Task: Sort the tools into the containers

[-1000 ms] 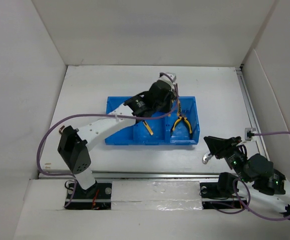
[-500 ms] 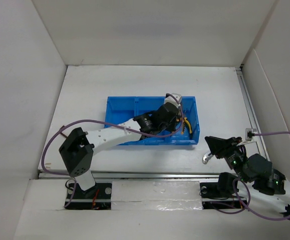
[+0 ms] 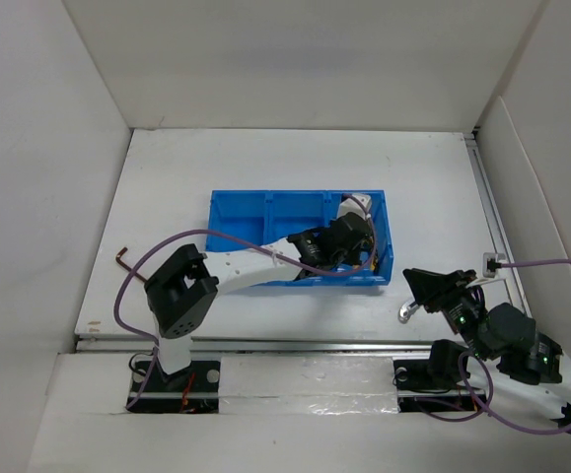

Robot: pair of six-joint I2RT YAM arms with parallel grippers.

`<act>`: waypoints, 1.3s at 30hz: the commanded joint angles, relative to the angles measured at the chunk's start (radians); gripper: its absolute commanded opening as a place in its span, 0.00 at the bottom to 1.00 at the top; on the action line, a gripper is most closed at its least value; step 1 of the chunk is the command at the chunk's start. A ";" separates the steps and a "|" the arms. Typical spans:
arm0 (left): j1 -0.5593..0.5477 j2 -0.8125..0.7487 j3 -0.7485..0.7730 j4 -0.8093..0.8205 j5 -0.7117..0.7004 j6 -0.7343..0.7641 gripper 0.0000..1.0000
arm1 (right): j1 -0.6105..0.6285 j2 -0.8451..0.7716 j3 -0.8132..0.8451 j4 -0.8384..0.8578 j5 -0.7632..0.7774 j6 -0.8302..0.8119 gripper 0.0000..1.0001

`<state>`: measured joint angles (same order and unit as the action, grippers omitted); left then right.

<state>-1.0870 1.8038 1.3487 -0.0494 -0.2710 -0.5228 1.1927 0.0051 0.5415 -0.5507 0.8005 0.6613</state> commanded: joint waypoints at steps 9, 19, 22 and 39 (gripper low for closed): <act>0.042 0.045 0.073 0.052 -0.068 -0.063 0.00 | 0.007 -0.237 0.021 0.023 0.000 -0.012 0.35; 0.053 0.108 0.099 0.052 -0.042 -0.054 0.19 | 0.007 -0.238 0.018 0.028 -0.007 -0.019 0.35; 0.053 0.111 0.109 0.052 -0.036 -0.054 0.25 | 0.007 -0.238 0.020 0.029 -0.009 -0.020 0.35; 0.033 -0.052 0.251 -0.154 -0.051 0.036 0.41 | 0.007 -0.238 0.017 0.035 -0.017 -0.028 0.35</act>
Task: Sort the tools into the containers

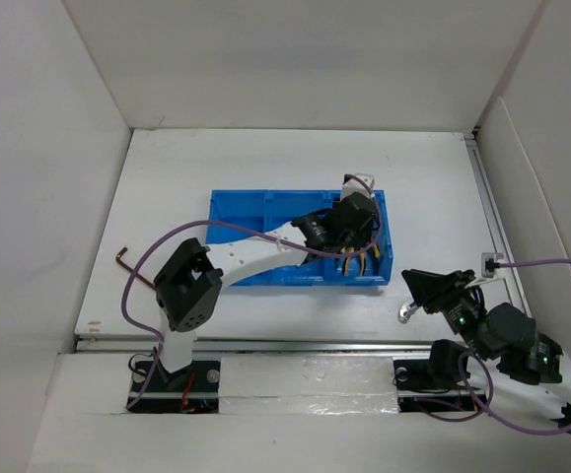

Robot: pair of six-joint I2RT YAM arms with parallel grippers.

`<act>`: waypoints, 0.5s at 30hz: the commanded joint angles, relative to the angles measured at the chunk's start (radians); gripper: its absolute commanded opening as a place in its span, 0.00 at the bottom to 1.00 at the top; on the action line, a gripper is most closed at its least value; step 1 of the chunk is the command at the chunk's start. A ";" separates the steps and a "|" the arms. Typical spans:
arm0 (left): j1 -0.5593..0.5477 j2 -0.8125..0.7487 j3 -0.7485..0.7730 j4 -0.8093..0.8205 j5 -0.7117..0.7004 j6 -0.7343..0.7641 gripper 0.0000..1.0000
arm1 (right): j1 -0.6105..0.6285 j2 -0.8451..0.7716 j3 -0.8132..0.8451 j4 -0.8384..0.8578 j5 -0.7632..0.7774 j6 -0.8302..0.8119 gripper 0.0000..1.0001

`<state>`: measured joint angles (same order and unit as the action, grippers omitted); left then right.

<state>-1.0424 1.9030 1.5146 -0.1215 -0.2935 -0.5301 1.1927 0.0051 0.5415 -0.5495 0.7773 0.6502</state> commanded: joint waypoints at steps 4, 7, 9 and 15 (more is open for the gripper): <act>0.001 -0.292 0.105 -0.217 -0.139 0.047 0.47 | 0.007 -0.238 0.018 0.034 0.004 -0.017 0.35; 0.138 -0.422 0.081 -0.323 -0.210 0.028 0.55 | 0.007 -0.237 0.020 0.037 -0.003 -0.020 0.35; 0.302 -0.505 0.030 -0.358 -0.091 0.015 0.59 | 0.007 -0.238 0.018 0.039 -0.009 -0.024 0.35; 0.833 -0.812 -0.348 -0.185 0.082 -0.024 0.59 | 0.007 -0.237 0.014 0.046 -0.015 -0.029 0.35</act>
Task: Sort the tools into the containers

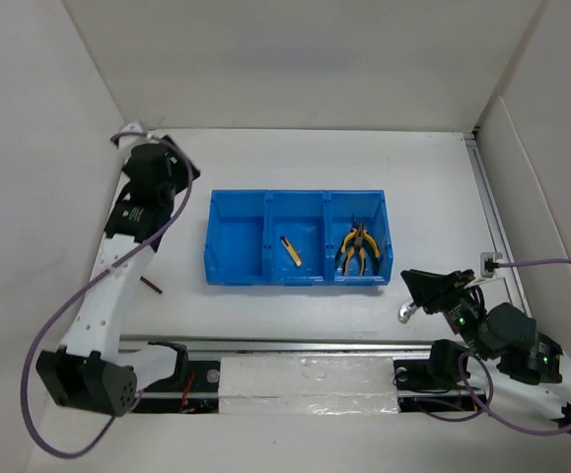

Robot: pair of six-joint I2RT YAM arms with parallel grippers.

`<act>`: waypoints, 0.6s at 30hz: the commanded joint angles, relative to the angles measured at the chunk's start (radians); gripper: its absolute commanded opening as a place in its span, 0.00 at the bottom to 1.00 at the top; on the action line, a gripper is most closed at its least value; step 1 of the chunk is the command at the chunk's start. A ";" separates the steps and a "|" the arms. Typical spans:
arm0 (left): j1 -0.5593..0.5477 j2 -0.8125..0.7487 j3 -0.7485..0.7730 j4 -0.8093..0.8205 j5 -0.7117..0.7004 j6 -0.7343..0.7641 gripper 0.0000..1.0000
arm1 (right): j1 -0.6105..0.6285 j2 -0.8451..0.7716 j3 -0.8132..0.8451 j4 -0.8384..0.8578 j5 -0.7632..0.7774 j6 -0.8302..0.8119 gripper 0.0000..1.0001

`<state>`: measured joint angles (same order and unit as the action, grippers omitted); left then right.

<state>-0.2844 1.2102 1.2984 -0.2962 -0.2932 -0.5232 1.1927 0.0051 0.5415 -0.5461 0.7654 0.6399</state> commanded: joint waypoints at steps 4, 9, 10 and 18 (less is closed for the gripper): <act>0.286 -0.248 -0.316 0.051 0.082 -0.093 0.59 | 0.007 -0.235 0.012 0.041 0.000 -0.022 0.35; 0.381 -0.214 -0.357 -0.018 0.049 -0.188 0.74 | 0.007 -0.234 0.006 0.040 0.006 -0.022 0.35; 0.381 -0.192 -0.347 -0.038 0.049 -0.195 0.74 | 0.007 -0.235 0.008 0.043 0.009 -0.022 0.35; 0.381 0.176 -0.199 -0.292 -0.154 -0.366 0.61 | 0.007 -0.235 0.011 0.038 0.008 -0.022 0.35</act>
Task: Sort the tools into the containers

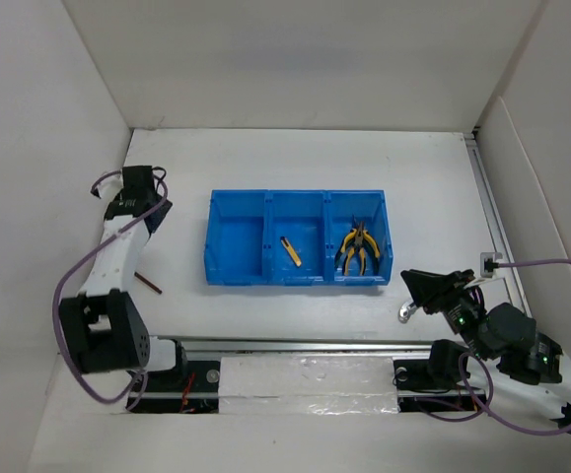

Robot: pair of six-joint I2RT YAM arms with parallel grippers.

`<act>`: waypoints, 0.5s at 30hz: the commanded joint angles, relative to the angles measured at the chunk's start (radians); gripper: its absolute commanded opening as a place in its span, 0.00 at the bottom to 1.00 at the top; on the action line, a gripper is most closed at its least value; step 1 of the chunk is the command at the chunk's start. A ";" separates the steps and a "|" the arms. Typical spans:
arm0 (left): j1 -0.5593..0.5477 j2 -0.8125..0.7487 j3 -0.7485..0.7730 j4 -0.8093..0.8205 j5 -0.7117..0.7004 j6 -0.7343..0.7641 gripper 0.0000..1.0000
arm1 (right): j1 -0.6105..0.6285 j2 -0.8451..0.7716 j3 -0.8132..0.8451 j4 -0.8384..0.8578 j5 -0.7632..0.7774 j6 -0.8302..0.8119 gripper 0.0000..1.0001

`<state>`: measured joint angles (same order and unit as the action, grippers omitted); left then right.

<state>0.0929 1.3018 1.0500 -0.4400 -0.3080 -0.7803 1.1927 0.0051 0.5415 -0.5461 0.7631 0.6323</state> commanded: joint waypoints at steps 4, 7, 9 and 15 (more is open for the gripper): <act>0.033 0.157 0.045 -0.184 -0.146 -0.139 0.62 | 0.007 -0.234 0.008 0.043 0.005 -0.019 0.35; 0.076 0.156 -0.010 -0.115 -0.125 -0.120 0.65 | 0.007 -0.232 0.005 0.049 -0.002 -0.023 0.35; 0.152 0.169 -0.051 -0.092 -0.080 -0.080 0.65 | 0.007 -0.232 0.003 0.052 -0.002 -0.028 0.35; 0.183 0.286 -0.076 -0.088 -0.078 -0.057 0.67 | 0.007 -0.231 0.000 0.052 -0.004 -0.031 0.35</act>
<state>0.2867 1.5402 0.9894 -0.5255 -0.3779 -0.8528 1.1927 0.0051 0.5411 -0.5423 0.7620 0.6205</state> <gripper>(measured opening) 0.660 0.350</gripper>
